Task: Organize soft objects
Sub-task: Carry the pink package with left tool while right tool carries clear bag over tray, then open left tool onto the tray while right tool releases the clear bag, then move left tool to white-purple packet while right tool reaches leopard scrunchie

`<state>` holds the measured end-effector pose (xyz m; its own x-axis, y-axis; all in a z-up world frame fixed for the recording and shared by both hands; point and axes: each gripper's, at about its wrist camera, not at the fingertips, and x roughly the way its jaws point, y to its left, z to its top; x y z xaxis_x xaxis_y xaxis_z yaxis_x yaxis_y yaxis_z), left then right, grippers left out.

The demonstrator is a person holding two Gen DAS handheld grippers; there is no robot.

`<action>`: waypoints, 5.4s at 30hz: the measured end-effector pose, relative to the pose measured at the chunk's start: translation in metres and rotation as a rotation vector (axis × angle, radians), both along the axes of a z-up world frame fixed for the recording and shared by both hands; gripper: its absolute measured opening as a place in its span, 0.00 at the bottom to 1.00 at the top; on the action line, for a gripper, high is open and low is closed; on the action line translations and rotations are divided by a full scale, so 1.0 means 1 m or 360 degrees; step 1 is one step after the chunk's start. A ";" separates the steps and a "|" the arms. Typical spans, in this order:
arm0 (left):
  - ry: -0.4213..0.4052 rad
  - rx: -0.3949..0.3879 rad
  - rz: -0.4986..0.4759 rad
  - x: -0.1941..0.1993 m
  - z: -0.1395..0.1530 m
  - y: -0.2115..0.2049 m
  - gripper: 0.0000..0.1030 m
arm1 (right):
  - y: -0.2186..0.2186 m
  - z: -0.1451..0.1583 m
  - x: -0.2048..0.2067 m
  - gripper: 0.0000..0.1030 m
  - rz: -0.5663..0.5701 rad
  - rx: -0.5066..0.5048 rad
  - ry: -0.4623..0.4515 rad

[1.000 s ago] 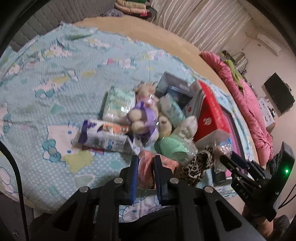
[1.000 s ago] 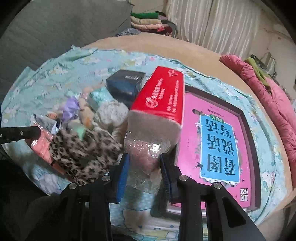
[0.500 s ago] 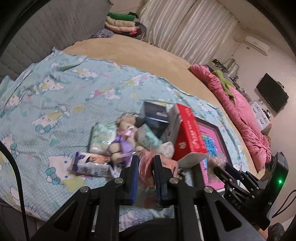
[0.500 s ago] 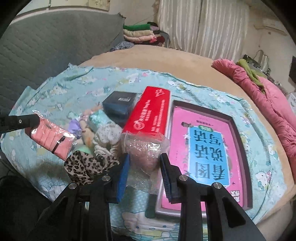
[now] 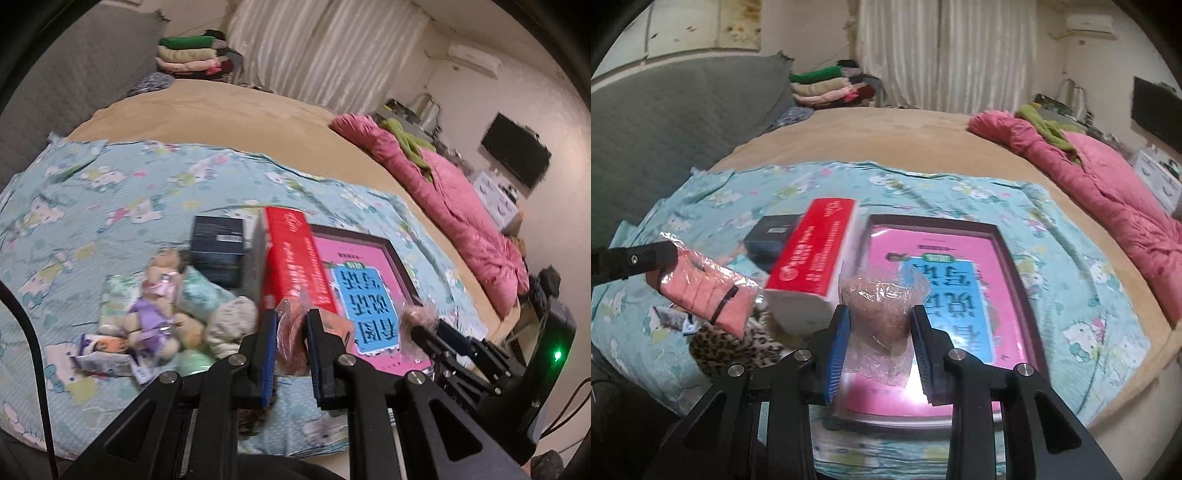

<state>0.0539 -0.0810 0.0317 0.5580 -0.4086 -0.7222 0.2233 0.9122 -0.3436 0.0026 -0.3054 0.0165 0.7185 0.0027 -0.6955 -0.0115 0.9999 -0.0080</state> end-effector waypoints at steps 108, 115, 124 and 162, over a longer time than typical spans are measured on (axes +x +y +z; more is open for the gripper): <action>0.0154 0.0329 -0.0031 -0.008 -0.029 -0.043 0.74 | -0.038 0.014 -0.007 0.76 -0.0319 0.0042 0.0040; 0.0156 0.0312 0.0044 -0.012 -0.023 -0.012 0.74 | -0.006 0.022 -0.005 0.77 -0.0207 0.0041 0.0019; 0.0158 0.0321 0.0176 -0.013 -0.022 0.035 0.74 | 0.034 0.026 -0.004 0.77 -0.0053 0.0061 0.0027; 0.0423 0.0075 0.0497 0.006 -0.119 0.202 0.76 | 0.129 -0.054 0.022 0.77 0.0341 0.0138 0.0491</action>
<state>0.0602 0.1208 -0.0877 0.4415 -0.2123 -0.8718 -0.1574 0.9382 -0.3082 0.0241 -0.1766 -0.0377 0.4525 0.1981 -0.8695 -0.2088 0.9714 0.1127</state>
